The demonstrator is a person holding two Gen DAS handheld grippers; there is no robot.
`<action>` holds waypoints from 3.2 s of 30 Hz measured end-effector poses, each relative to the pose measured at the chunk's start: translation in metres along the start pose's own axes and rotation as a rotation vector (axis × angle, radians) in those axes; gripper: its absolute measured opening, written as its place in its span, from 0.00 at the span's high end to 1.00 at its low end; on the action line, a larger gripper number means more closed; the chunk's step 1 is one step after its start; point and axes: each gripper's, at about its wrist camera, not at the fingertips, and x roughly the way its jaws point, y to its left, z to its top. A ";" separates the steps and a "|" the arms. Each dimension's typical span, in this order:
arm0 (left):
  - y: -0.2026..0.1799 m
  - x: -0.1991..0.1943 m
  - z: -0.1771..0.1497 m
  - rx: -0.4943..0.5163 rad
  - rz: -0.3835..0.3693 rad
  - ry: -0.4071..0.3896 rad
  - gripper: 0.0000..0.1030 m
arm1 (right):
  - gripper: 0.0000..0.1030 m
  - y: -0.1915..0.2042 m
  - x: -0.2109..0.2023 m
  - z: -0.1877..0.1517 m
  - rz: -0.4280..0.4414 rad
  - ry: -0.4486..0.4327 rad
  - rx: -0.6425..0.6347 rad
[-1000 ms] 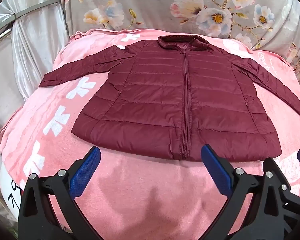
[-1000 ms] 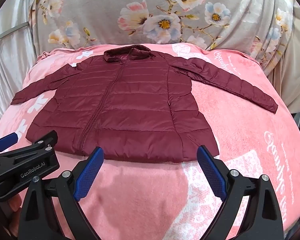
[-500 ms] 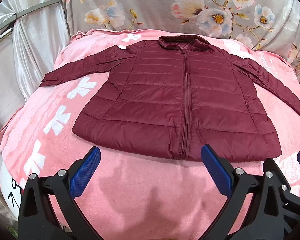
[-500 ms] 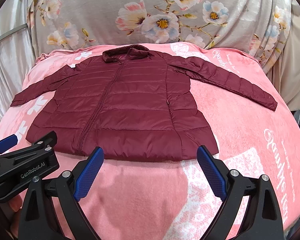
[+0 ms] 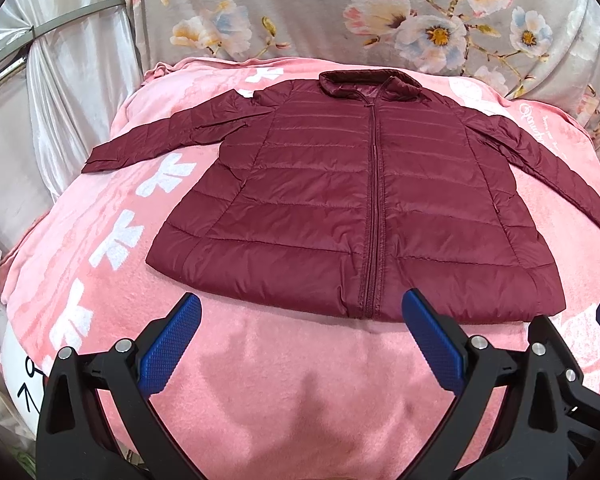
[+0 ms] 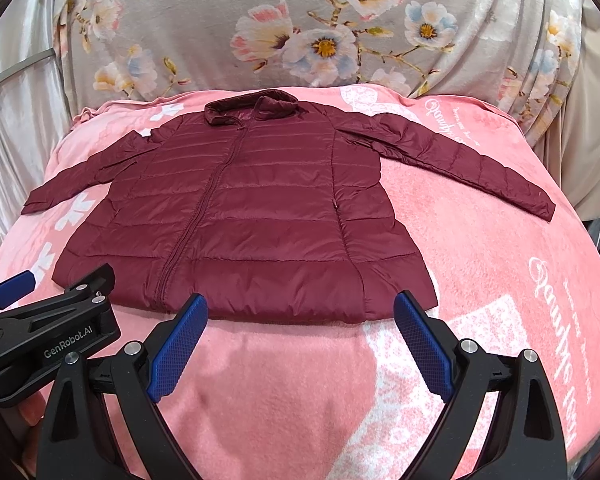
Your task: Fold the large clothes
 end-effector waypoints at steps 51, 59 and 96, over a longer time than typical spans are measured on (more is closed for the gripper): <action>-0.001 0.003 0.006 0.006 0.006 0.016 0.05 | 0.10 0.000 0.001 0.002 0.000 0.004 0.001; 0.009 0.011 0.005 -0.017 0.006 0.038 0.05 | 0.11 -0.002 0.000 0.004 -0.008 -0.003 -0.005; 0.025 0.080 0.032 -0.078 -0.039 0.118 0.05 | 0.11 -0.253 0.123 0.075 -0.209 0.069 0.527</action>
